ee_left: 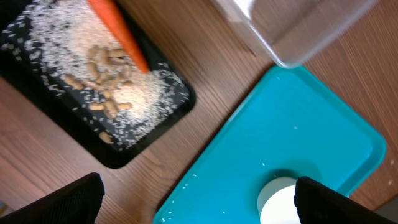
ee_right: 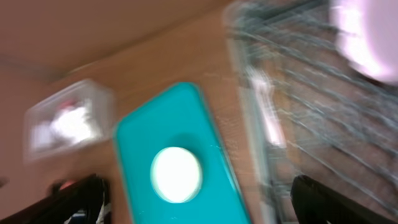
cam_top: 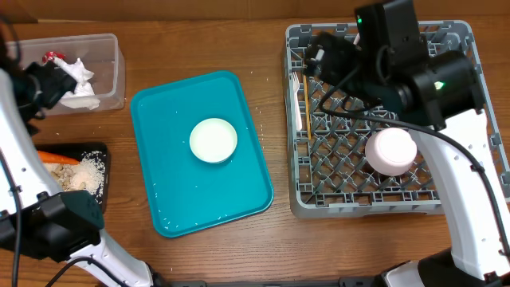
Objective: Sort waste into correct bins and load items into the dishwasher rack
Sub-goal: 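Retract the left arm back beside the black tray, then reach the right gripper to the white bowl and grasp its rim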
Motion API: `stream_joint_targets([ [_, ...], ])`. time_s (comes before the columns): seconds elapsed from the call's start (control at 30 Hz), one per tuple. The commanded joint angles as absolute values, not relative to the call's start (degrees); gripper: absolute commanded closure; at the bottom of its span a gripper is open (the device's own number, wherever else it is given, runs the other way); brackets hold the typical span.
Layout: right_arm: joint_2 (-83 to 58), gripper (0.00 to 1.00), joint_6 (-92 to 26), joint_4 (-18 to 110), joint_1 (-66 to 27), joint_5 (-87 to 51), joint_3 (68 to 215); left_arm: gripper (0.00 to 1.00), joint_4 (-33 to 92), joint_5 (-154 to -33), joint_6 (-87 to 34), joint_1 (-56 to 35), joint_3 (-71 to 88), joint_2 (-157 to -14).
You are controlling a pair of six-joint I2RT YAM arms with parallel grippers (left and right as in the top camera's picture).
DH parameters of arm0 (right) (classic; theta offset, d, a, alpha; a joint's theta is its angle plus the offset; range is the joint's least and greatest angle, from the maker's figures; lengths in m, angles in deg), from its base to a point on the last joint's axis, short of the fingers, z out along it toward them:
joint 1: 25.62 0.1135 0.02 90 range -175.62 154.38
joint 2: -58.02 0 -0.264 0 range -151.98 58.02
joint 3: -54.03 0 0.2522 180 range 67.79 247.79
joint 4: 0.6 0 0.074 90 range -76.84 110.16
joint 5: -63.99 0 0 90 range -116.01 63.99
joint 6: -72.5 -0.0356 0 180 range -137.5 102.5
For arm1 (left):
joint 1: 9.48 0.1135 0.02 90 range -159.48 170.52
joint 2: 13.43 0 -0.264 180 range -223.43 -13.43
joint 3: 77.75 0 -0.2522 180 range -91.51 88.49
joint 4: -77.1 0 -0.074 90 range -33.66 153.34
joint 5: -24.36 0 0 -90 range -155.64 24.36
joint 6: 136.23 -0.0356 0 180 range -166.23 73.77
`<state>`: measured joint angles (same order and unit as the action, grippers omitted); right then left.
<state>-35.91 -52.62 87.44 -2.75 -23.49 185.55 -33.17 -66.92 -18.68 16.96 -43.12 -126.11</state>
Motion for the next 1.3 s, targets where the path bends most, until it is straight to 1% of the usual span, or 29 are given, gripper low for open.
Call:
stream_joint_targets([
  [0.0, -38.91, 0.00, -39.52, 83.16, 3.50, -14.00, 186.14, 0.00, -33.46, -66.70, -17.50, 19.75, -42.79, -126.57],
  [0.1, -44.42, 0.00, -35.42, 83.40, 9.69, -18.98, 186.14, 0.00, -33.46, -66.70, -17.50, 20.74, -42.79, -126.57],
  [0.27, -55.08, 0.00, -32.53, 83.02, 16.36, -24.36, 186.14, 0.00, -33.46, -66.70, -17.50, 20.85, -42.79, -126.57],
  [0.4, -62.30, 0.05, -27.83, 81.95, 20.75, -26.26, 186.14, 0.00, -33.46, -66.70, -17.50, 20.83, -42.79, -126.57],
  [0.47, -65.25, 0.05, -27.66, 81.71, 22.63, -29.28, 186.14, 0.00, -33.43, -66.70, -17.48, 20.83, -42.79, -126.57],
  [0.73, -75.19, 0.07, -24.49, 78.61, 27.33, -31.16, 186.14, 0.00, -33.46, -66.70, -17.50, 20.83, -42.79, -126.57],
  [0.93, -78.01, 0.08, -24.51, 76.31, 28.01, -31.11, 186.09, 0.00, -33.46, -66.70, -17.50, 20.83, -42.79, -126.57],
  [1.0, -78.51, 0.14, -24.49, 75.48, 28.01, -31.14, 186.05, 0.00, -33.46, -66.70, -17.48, 20.83, -42.79, -126.57],
  [1.03, -78.56, 0.20, -24.51, 75.02, 28.01, -31.14, 185.83, 0.00, -33.46, -66.70, -17.50, 20.83, -42.79, -126.57],
  [1.1, -78.62, 0.40, -24.57, 73.93, 27.94, -31.14, 185.13, 0.00, -33.46, -66.70, -17.50, 20.83, -42.79, -126.57],
  [1.13, -78.62, 0.54, -24.77, 73.82, 27.94, -31.14, 185.11, 0.00, -33.46, -66.70, -17.48, 20.83, -42.79, -126.57],
  [1.2, -78.62, 0.62, -24.95, 73.82, 27.94, -31.16, 185.11, 0.00, -33.46, -66.70, -17.50, 20.83, -42.79, -126.57],
  [1.27, -78.62, 0.72, -24.97, 74.02, 27.94, -31.14, 185.17, 0.00, -33.46, -66.70, -17.50, 20.83, -42.79, -126.57],
])
